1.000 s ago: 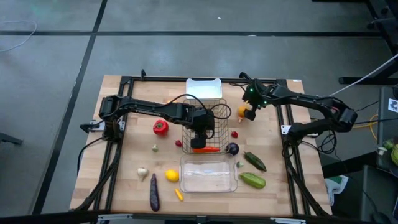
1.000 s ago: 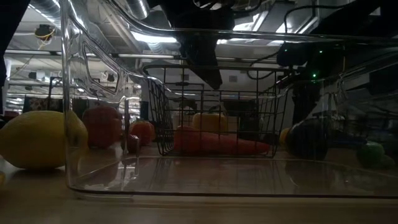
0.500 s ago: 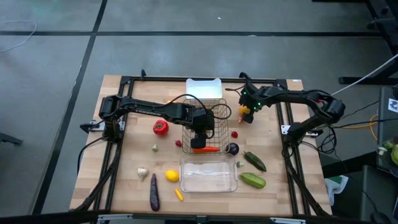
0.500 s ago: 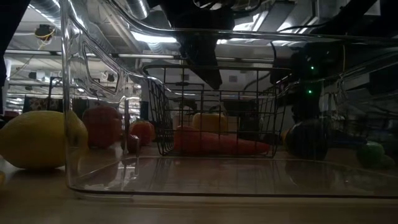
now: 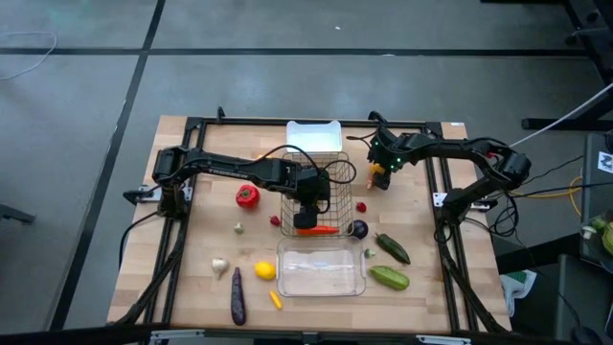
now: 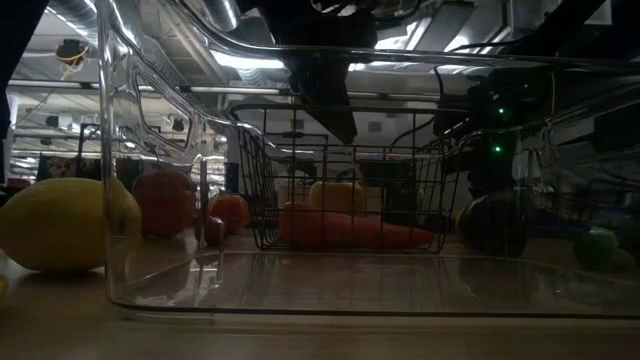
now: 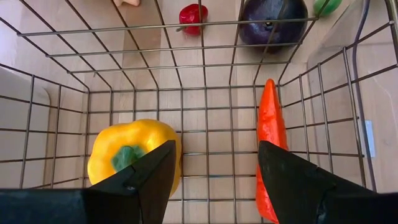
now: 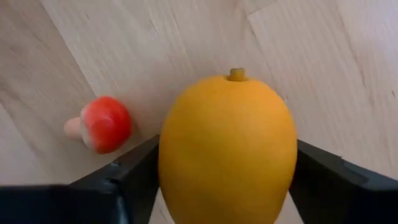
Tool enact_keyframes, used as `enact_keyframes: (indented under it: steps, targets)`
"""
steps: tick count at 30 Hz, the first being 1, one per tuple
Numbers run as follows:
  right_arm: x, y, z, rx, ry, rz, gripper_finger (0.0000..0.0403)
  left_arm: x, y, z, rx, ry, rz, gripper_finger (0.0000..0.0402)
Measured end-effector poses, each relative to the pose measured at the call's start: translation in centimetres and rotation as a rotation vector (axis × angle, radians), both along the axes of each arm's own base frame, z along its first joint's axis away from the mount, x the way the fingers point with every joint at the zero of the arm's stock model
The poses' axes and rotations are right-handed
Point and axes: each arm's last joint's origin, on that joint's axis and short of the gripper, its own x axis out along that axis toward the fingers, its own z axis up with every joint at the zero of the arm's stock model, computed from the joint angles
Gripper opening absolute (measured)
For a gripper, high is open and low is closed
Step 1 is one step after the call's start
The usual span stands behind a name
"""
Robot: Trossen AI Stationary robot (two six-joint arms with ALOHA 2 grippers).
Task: Sort produce into baskets
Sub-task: Put the top lemon into the white bin
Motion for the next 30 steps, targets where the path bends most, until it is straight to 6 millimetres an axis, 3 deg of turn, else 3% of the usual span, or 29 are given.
enact_keyframes:
  steps: [6,13,20,30]
  targets:
    - [0.0,0.0,0.0,-0.001,-0.001,0.000,0.0246,0.0,0.0,0.0,-0.015,-0.002,0.025,0.0225]
    - [0.5,-0.4,1.3,0.004,0.006,0.000,0.0268,-0.5,0.1,1.3,-0.008,-0.037,0.017,0.0225]
    - [2.2,-1.7,5.1,-0.050,-0.062,0.002,0.0266,-0.9,0.7,2.0,0.001,-0.050,0.020,0.0225]
    - [5.1,-3.9,12.7,-0.248,-0.279,0.049,0.0265,-1.5,1.6,3.0,0.008,-0.059,0.036,0.0225]
